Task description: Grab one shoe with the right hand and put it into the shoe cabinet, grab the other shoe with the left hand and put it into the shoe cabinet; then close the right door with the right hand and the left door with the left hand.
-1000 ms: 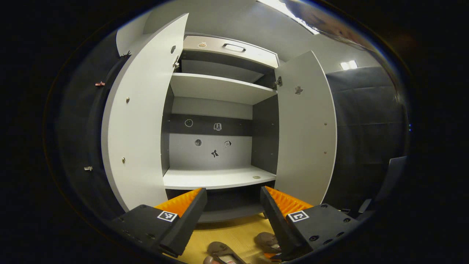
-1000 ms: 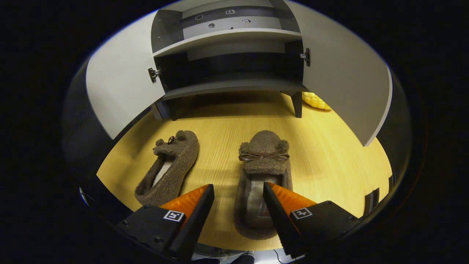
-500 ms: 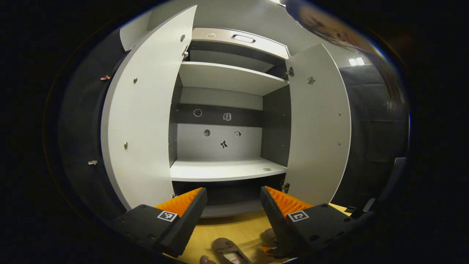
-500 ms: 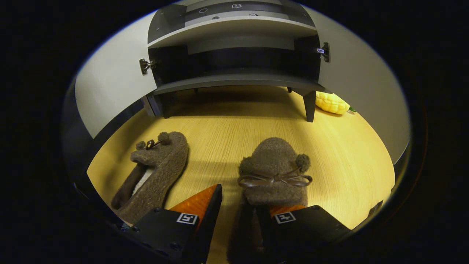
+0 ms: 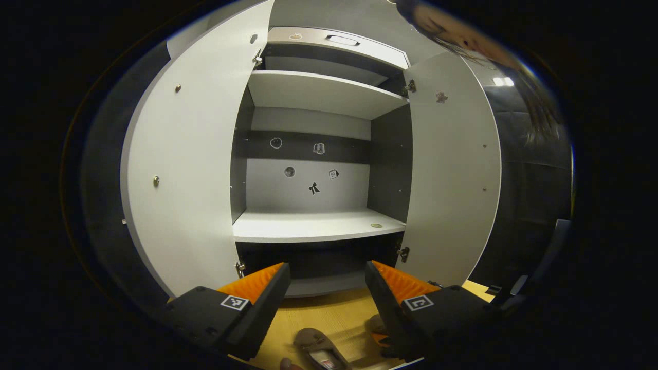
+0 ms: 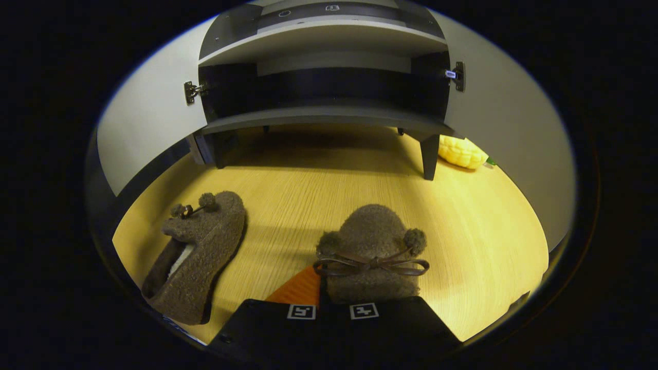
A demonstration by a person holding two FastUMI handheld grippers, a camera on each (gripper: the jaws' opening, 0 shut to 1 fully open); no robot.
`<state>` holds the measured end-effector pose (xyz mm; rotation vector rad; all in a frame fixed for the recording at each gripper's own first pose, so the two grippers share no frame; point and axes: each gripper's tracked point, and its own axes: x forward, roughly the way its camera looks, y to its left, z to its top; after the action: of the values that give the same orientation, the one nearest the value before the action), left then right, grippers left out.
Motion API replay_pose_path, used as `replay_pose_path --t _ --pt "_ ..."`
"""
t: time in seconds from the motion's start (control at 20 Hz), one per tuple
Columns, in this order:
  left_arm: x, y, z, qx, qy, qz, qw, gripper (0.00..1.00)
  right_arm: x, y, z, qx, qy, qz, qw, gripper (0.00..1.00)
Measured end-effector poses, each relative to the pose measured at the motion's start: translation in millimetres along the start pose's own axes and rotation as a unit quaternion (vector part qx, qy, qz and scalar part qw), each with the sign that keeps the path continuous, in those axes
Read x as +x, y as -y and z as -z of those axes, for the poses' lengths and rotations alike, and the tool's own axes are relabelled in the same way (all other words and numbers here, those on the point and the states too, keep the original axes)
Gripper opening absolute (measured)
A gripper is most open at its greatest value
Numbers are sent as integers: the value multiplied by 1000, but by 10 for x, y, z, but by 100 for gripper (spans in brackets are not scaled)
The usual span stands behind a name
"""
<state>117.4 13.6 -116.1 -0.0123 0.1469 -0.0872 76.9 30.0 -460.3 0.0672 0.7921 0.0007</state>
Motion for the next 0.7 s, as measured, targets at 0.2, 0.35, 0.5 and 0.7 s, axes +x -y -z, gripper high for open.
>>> replay_pose_path --t 0.2,0.35,0.5,0.7 --pt "3 106 -32 8 5 6 1000 93 -76 3 -72 -14 2 -21 1000 9" --pt "-61 133 -108 4 17 3 1000 94 -329 18 -434 -8 37 -30 999 9" --pt "-163 137 -212 1 33 -1 999 94 -695 -57 -1026 -16 90 -41 995 9" --pt "-344 129 -349 2 53 -7 999 93 -1186 -150 -1925 -22 174 -50 983 9"
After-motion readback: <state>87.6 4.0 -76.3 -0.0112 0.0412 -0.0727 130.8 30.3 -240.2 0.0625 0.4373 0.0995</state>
